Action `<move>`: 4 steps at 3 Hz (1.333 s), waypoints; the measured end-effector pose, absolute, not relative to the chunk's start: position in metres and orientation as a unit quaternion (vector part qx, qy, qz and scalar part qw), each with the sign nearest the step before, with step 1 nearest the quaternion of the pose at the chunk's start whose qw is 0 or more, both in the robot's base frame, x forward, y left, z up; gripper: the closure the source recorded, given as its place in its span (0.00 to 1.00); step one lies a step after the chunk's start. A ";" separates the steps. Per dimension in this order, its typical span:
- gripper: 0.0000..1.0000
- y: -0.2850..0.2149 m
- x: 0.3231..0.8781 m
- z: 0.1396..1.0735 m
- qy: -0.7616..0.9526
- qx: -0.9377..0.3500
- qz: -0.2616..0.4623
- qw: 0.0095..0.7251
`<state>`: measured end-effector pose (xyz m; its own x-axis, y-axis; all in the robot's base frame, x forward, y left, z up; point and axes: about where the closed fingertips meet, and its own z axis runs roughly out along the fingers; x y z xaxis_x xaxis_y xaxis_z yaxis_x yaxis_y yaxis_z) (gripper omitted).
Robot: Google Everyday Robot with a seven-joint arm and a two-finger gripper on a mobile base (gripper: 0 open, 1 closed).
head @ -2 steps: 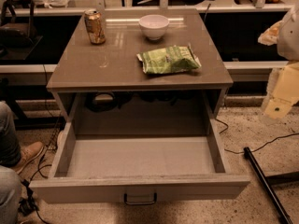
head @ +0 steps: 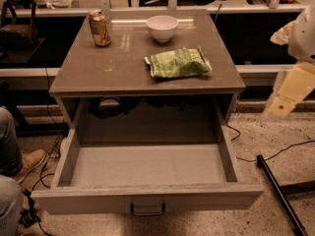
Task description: Place green jalapeno chip bag into top drawer
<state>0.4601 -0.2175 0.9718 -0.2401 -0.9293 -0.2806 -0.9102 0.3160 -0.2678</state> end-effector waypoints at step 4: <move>0.00 -0.186 0.630 0.912 0.837 -0.438 0.082 0.317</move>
Offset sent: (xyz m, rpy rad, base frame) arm 0.1514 -0.0117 -0.0419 0.3641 -0.1570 -0.2532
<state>0.6299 -0.1863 0.9118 -0.4153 -0.6815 -0.6026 -0.7855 0.6027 -0.1402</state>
